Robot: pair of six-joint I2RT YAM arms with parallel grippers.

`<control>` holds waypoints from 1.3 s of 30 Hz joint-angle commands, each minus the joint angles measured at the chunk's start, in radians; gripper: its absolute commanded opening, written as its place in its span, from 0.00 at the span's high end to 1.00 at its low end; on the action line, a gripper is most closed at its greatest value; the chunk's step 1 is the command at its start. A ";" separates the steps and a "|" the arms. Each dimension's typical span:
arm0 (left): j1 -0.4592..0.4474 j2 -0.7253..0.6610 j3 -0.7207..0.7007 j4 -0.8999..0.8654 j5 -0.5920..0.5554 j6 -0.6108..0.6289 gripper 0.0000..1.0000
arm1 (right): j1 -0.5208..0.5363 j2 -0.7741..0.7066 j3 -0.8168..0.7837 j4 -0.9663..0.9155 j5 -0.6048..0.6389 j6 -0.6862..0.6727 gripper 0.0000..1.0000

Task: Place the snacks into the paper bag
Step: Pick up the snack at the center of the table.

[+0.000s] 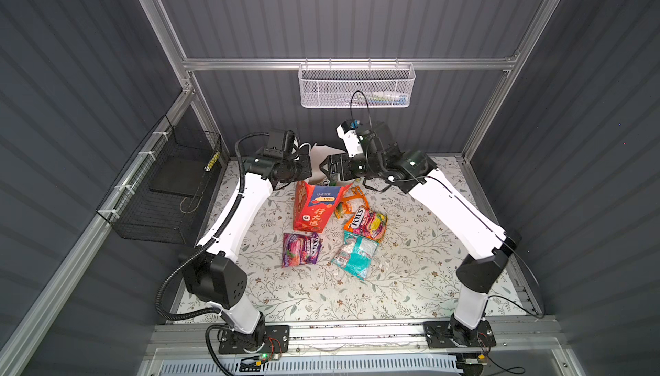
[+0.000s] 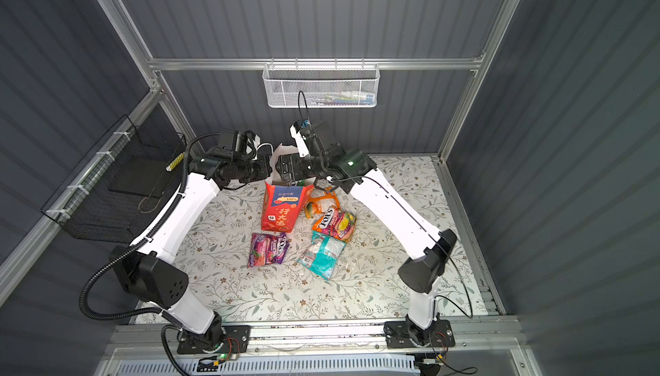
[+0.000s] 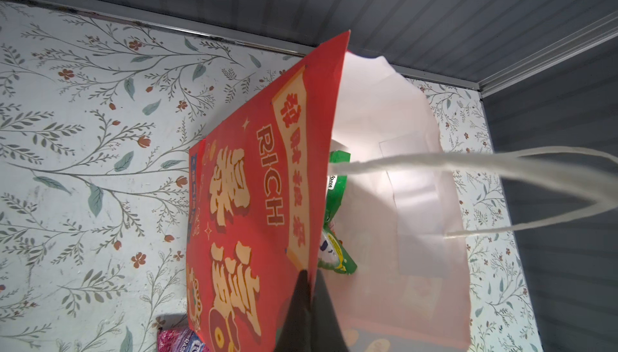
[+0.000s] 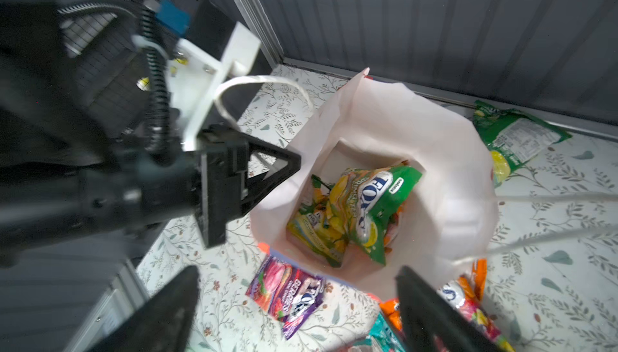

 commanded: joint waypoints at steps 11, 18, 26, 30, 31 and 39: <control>-0.006 0.011 0.033 -0.087 -0.161 -0.027 1.00 | -0.053 -0.512 -0.658 0.194 0.251 0.044 0.01; -0.004 0.003 0.039 -0.103 -0.229 -0.027 1.00 | -0.228 -0.614 -0.998 0.310 0.096 0.202 0.01; -0.005 0.005 0.037 -0.105 -0.250 -0.026 1.00 | -0.258 -0.481 -1.154 0.417 0.028 0.258 0.01; -0.004 0.006 0.036 -0.099 -0.233 -0.026 1.00 | -0.260 -0.347 -1.148 0.447 0.015 0.272 0.01; -0.005 0.005 0.033 -0.095 -0.228 -0.025 1.00 | -0.261 -0.317 -1.142 0.451 0.009 0.276 0.01; -0.005 0.007 0.029 -0.082 -0.192 -0.023 1.00 | -0.263 -0.097 -1.047 0.419 0.042 0.329 0.01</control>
